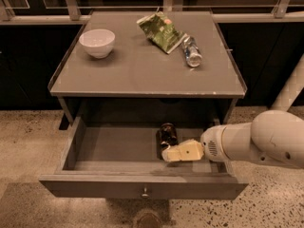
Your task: Pick orange can from top drawer and place on counter
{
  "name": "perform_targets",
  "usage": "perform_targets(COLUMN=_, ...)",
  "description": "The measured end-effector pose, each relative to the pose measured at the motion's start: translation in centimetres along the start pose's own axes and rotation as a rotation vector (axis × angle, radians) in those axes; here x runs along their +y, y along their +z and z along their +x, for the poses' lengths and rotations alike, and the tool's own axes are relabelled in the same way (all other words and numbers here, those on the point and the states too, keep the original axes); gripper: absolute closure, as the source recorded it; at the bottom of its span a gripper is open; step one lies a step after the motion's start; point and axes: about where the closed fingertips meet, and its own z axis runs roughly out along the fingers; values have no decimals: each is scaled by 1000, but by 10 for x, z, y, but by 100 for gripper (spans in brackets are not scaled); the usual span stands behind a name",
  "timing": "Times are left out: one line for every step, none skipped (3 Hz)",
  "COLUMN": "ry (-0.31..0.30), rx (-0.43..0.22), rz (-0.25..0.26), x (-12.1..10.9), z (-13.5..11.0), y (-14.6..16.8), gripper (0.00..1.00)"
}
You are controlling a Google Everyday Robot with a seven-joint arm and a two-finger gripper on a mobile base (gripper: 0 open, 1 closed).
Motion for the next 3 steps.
perform_targets(ry=1, rx=-1, rz=-1, x=0, z=0, y=1, gripper=0)
perform_targets(ry=21, rx=-16, rz=31, x=-6, z=1, y=1, gripper=0)
perform_targets(ry=18, rx=-40, rz=28, x=-9, z=-2, y=25, gripper=0)
